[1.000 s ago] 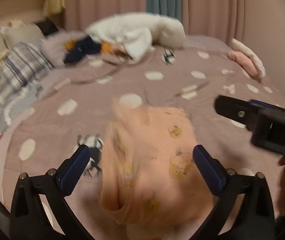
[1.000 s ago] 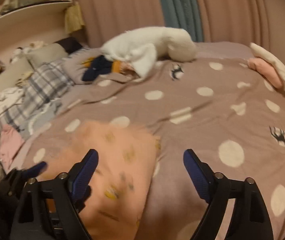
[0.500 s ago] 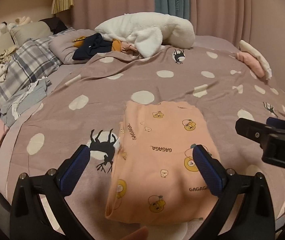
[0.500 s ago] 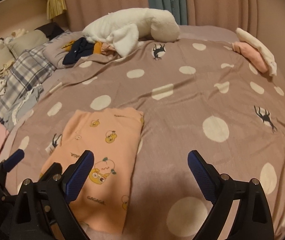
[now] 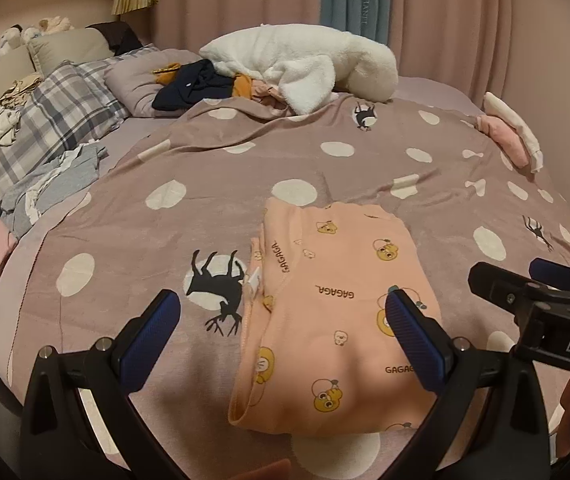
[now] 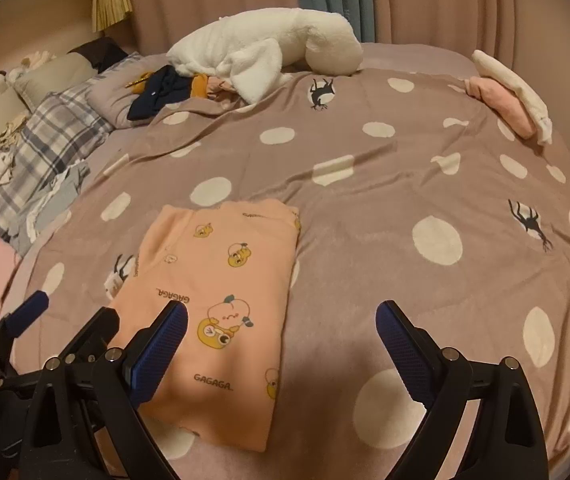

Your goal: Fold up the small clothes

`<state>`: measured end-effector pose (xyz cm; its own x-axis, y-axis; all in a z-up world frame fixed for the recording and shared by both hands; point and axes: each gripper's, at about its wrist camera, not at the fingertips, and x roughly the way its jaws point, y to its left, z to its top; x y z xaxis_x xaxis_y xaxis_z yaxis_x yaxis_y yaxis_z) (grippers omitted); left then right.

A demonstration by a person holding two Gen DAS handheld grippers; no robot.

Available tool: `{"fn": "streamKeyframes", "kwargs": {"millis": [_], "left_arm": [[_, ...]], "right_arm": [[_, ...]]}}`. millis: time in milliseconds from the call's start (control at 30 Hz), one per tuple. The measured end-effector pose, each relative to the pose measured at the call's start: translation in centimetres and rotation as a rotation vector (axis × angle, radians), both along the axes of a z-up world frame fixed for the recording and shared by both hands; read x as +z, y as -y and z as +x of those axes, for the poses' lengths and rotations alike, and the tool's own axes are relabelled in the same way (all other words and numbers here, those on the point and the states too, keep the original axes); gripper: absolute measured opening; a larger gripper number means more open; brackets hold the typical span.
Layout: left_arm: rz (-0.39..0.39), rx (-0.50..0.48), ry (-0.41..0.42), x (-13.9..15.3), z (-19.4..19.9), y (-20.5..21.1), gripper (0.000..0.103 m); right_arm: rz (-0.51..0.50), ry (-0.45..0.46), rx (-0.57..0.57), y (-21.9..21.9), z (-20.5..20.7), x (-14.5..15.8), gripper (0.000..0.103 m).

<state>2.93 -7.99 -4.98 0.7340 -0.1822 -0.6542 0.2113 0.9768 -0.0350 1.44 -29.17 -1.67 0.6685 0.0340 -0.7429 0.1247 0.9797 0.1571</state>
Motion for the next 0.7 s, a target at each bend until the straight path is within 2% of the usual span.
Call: {"fn": "streamKeyframes", "kwargs": {"millis": [167, 700], "left_arm": [[0.009, -0.008, -0.025, -0.52, 0.28, 0.0, 0.103], [0.02, 0.006, -0.034, -0.72, 0.6, -0.64, 0.103]], "right_arm": [[-0.016, -0.039, -0.053, 0.12, 0.74, -0.76, 0.095], [-0.017, -0.072, -0.058, 0.21, 1.01, -1.14, 0.095]]}}
